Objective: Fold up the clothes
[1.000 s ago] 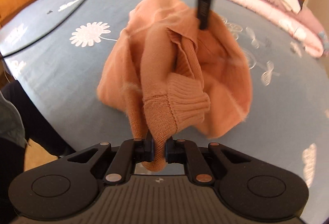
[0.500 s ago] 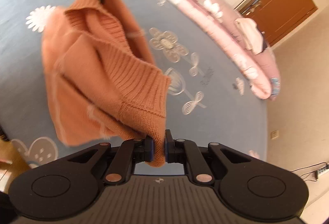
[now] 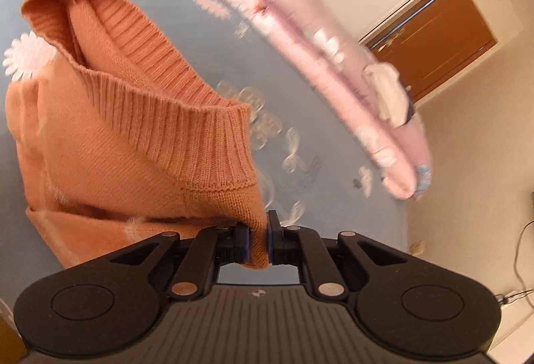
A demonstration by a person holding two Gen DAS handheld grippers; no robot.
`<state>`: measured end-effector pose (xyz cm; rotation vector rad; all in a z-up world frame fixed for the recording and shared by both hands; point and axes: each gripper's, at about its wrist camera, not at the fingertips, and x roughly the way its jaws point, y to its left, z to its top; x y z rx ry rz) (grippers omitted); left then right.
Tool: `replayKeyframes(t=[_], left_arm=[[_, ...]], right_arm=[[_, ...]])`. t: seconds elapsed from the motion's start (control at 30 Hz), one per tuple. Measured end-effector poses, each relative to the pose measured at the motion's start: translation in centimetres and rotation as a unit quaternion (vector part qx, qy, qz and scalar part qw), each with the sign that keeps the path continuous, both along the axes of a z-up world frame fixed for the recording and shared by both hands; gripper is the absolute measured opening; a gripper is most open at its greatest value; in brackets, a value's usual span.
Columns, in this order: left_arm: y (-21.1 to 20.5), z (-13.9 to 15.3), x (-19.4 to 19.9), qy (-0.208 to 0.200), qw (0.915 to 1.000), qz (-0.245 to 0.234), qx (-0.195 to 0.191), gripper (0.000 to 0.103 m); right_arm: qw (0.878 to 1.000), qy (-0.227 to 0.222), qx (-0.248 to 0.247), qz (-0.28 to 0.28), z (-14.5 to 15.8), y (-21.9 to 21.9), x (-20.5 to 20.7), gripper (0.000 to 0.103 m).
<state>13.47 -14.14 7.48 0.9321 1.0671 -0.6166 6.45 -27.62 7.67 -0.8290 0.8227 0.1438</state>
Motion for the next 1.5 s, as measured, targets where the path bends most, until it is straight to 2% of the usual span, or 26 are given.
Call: replayKeyframes(t=[0.13, 0.2, 0.27, 0.37, 0.57, 0.67, 0.77, 0.8, 0.87, 0.93, 0.97, 1.0, 1.03, 1.07, 1.2, 1.27, 1.33, 1.4, 1.5], left_arm=[[-0.8, -1.8, 1.0, 0.018, 0.9971, 0.034, -0.066, 0.004], [-1.8, -2.5, 1.5, 0.034, 0.9928, 0.044, -0.106, 0.004], [-3.7, -3.1, 1.6, 0.046, 0.9899, 0.047, -0.126, 0.004], [-7.5, -3.8, 1.2, 0.044, 0.9892, 0.027, -0.137, 0.004], [-16.2, -4.8, 1.8, 0.038, 0.9846, 0.000, -0.171, 0.005], [-19.1, -6.0, 2.5, 0.025, 0.9837, 0.005, -0.178, 0.007], [-20.1, -8.5, 3.4, 0.032, 0.9864, 0.020, -0.160, 0.009], [-19.8, -9.1, 3.5, 0.038, 0.9872, 0.021, -0.153, 0.010], [-18.7, -9.6, 3.8, 0.050, 0.9870, 0.023, -0.151, 0.013], [-16.9, -8.7, 4.2, 0.069, 0.9832, 0.025, -0.167, 0.016], [-15.9, -8.0, 4.5, 0.078, 0.9810, 0.025, -0.176, 0.021], [-14.8, -7.1, 4.7, 0.084, 0.9789, 0.026, -0.184, 0.027], [-13.7, -6.2, 4.9, 0.086, 0.9773, 0.025, -0.192, 0.041], [-12.4, -5.5, 4.8, 0.080, 0.9773, 0.022, -0.195, 0.048], [-7.0, -4.3, 4.3, 0.073, 0.9791, 0.025, -0.188, 0.050], [-4.2, -4.7, 4.0, 0.074, 0.9797, 0.042, -0.182, 0.050], [-1.1, -5.6, 3.6, 0.082, 0.9786, 0.067, -0.176, 0.050], [2.3, -6.4, 2.9, 0.084, 0.9763, 0.094, -0.176, 0.050], [7.2, -7.2, 1.9, 0.092, 0.9692, 0.131, -0.187, 0.050]], right_arm=[[1.000, 0.009, -0.013, -0.021, -2.9, -1.5, -1.9, 0.011], [0.999, 0.017, 0.006, -0.043, -3.4, -3.6, -2.7, 0.011], [0.997, 0.021, 0.024, -0.072, -3.6, -6.0, -3.2, 0.011], [0.992, 0.012, 0.036, -0.119, -3.8, -9.6, -3.6, 0.011], [0.977, -0.030, -0.007, -0.211, -4.3, -17.3, -3.2, 0.011], [0.970, -0.019, -0.011, -0.240, -6.3, -19.9, -2.4, 0.013], [0.972, 0.014, 0.009, -0.234, -9.0, -20.2, -2.4, 0.020], [0.973, 0.021, 0.016, -0.229, -9.5, -20.0, -2.5, 0.028], [0.975, 0.018, 0.048, -0.218, -8.5, -19.5, -2.9, 0.037], [0.975, 0.014, 0.083, -0.208, -7.1, -19.1, -3.4, 0.040], [0.975, 0.006, 0.099, -0.198, -5.8, -18.8, -3.7, 0.043], [0.976, -0.003, 0.117, -0.181, -4.3, -18.4, -4.0, 0.051], [0.977, -0.013, 0.135, -0.163, -2.7, -17.9, -4.3, 0.059], [0.978, -0.017, 0.156, -0.140, -1.3, -17.2, -4.4, 0.060], [0.977, -0.001, 0.214, -0.019, 1.4, -11.9, -3.6, 0.063], [0.977, 0.012, 0.206, 0.056, 0.0, -6.7, -3.0, 0.074], [0.976, 0.018, 0.171, 0.131, -2.9, -0.6, -2.8, 0.089], [0.971, 0.025, 0.122, 0.202, -6.1, 5.5, -3.3, 0.092], [0.953, 0.057, 0.059, 0.292, -9.9, 12.1, -3.8, 0.093]])
